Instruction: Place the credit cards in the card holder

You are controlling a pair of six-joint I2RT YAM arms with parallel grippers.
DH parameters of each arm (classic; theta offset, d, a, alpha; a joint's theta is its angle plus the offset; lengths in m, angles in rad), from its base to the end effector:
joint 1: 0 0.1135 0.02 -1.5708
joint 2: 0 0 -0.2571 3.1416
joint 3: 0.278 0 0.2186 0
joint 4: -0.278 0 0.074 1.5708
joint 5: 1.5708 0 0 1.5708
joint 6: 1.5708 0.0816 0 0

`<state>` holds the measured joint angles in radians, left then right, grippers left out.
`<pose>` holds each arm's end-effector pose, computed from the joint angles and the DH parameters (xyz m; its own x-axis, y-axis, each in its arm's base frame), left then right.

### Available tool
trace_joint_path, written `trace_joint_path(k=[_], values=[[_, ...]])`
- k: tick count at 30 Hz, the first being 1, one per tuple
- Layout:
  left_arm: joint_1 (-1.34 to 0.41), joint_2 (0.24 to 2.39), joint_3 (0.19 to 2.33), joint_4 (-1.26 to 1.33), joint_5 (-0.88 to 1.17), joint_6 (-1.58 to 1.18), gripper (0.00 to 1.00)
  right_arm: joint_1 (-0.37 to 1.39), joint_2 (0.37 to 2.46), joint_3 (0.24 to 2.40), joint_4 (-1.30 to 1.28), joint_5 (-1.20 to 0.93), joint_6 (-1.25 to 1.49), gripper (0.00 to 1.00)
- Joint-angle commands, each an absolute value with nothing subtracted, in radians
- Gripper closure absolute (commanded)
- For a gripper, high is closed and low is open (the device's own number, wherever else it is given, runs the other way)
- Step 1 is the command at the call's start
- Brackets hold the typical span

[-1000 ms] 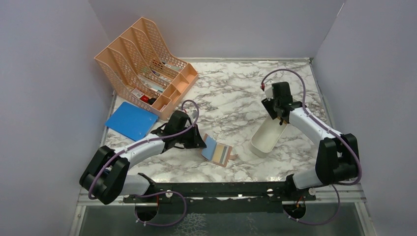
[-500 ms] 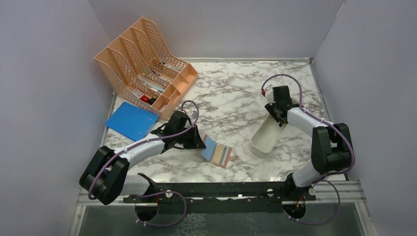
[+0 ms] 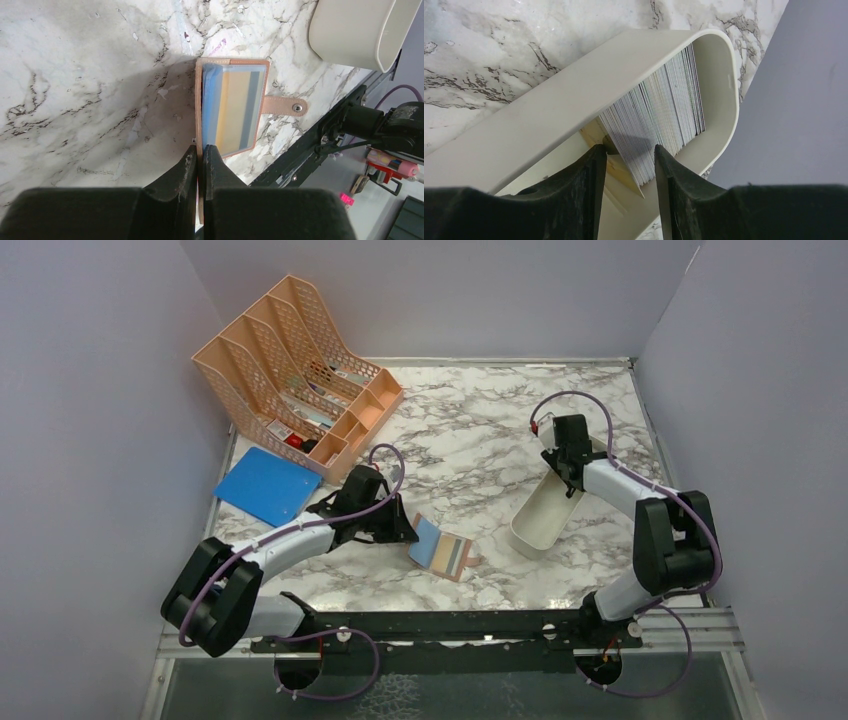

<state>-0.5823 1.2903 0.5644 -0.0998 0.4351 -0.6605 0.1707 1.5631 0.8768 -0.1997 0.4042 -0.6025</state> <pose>0.1867 -0.1641 0.1571 -0.9372 -0.0490 -0.3454 0.2057 0.7220 -0.6606 0.3138 0.0215 0.1684 -0.6793 -0.6458 -0.3485 -0.3593 0.7068 -0.6094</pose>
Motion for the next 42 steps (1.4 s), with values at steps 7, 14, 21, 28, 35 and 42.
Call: trace_joint_path(k=[7,14,21,28,35,42], values=[[-0.579,1.262,0.558,-0.093,0.412,-0.648,0.92,0.167,1.515,0.895,-0.181,0.436,-0.591,0.61],[-0.578,1.252,0.557,-0.094,0.413,-0.647,0.92,0.167,1.5,0.896,-0.201,0.426,-0.577,0.69],[-0.578,1.248,0.561,-0.1,0.411,-0.642,0.92,0.167,1.491,0.911,-0.224,0.433,-0.563,0.84],[-0.579,1.231,0.549,-0.094,0.416,-0.65,0.92,0.168,1.449,0.932,-0.281,0.386,-0.519,0.98],[-0.579,1.23,0.548,-0.081,0.43,-0.67,0.93,0.169,1.37,0.971,-0.386,0.205,-0.429,0.99],[-0.579,1.221,0.511,0.017,0.474,-0.735,0.96,0.169,1.284,1.02,-0.483,0.132,-0.306,0.99]])
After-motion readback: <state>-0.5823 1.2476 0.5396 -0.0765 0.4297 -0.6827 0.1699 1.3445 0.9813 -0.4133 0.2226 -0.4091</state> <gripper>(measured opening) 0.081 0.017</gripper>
